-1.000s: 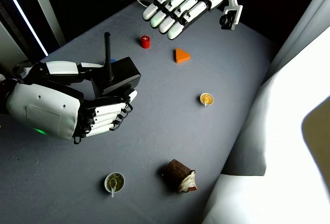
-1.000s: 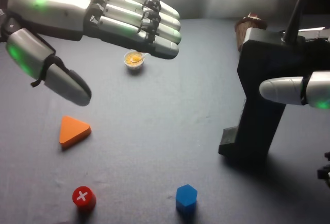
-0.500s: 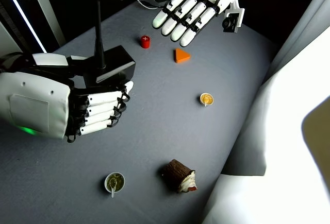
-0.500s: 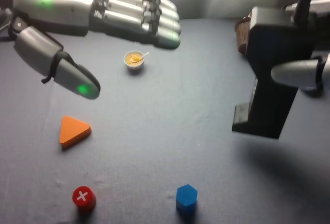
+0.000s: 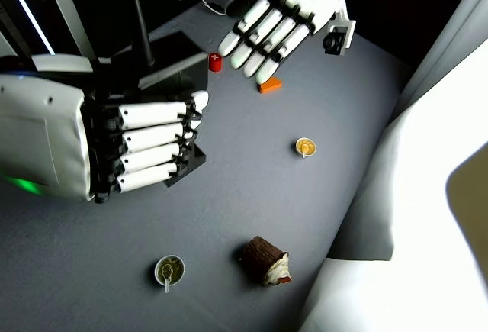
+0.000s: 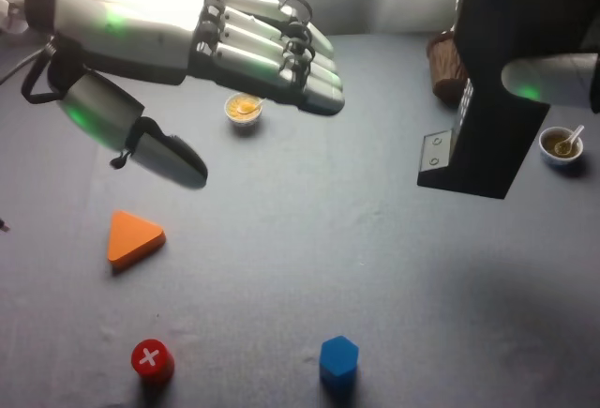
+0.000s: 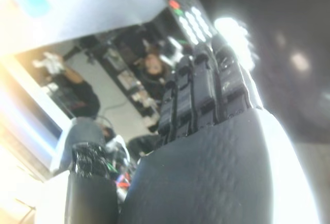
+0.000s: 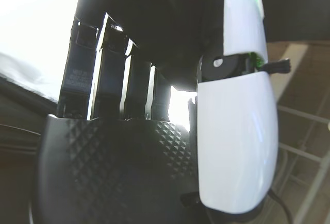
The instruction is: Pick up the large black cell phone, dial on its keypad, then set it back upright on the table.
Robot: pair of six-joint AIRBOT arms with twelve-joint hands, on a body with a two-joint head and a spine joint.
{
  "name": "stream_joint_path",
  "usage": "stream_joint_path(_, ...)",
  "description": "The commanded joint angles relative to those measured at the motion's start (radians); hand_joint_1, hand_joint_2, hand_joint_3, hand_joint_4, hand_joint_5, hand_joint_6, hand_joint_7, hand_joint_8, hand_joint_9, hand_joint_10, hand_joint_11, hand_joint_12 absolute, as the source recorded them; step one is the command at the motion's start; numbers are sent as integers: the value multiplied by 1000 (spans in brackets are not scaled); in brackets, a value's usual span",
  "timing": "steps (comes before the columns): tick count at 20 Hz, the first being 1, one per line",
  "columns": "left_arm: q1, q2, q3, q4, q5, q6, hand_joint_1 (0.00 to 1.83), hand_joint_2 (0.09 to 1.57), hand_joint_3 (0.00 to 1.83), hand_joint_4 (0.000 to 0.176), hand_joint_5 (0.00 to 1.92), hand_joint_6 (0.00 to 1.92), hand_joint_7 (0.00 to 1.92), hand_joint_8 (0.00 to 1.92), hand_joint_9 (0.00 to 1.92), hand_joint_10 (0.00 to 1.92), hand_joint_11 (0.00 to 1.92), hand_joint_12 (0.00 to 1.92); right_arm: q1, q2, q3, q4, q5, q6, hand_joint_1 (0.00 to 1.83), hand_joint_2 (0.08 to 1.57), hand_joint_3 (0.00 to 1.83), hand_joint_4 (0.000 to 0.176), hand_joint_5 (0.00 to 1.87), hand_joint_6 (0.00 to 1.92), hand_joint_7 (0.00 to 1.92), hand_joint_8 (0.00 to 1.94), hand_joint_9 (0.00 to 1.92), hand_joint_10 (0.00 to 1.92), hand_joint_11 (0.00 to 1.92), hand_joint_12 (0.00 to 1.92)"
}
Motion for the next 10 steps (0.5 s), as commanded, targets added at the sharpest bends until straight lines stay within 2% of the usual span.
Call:
stream_joint_path(1,-20,6,-5,-116,-7,7,787,1196,0,0,212,5,382,11,536,84,104,1261,24,14,5,-20,146,21,1489,1095,0,0,991,706,942,960,922,1136,937,1504)
stream_joint_path(4,-19,6,-11,-136,26,22,819,1189,0,0,218,4,393,11,559,90,128,1295,53,18,2,-23,123,21,1489,1094,0,0,993,703,943,958,924,1134,937,1504)
stream_joint_path(5,-18,7,-16,-137,36,26,936,1167,1,0,258,4,580,15,758,453,379,1442,62,20,-2,-29,117,21,1488,1102,1,0,976,735,938,971,909,1155,896,1554)
stream_joint_path(6,-15,8,-21,-148,42,37,1234,1203,0,7,270,7,732,1082,732,1301,572,1825,67,21,-3,-32,113,21,1489,1093,0,0,997,706,949,941,943,1108,922,1523)
stream_joint_path(7,-14,9,-26,-154,47,44,1290,1223,0,19,242,12,729,1359,667,1703,653,1902,71,23,-5,-34,108,21,1489,1092,2,0,980,731,945,947,939,1114,934,1509)
stream_joint_path(8,-14,10,-33,-158,57,49,1314,1213,0,27,242,6,763,1379,689,1853,681,1920,75,24,-6,-35,104,21,1489,1093,2,0,991,729,956,922,929,1126,909,1536)
stream_joint_path(9,-14,11,-44,-161,71,54,1312,1242,8,52,202,4,713,1482,794,1911,787,1921,80,24,-7,-36,101,19,1490,1093,1,0,986,740,952,924,947,1101,906,1540)
stream_joint_path(10,-14,12,-51,-162,83,55,1315,1248,9,56,190,2,706,1506,861,1919,818,1921,82,24,-7,-36,99,19,1489,1093,1,0,991,739,952,918,945,1104,900,1544)
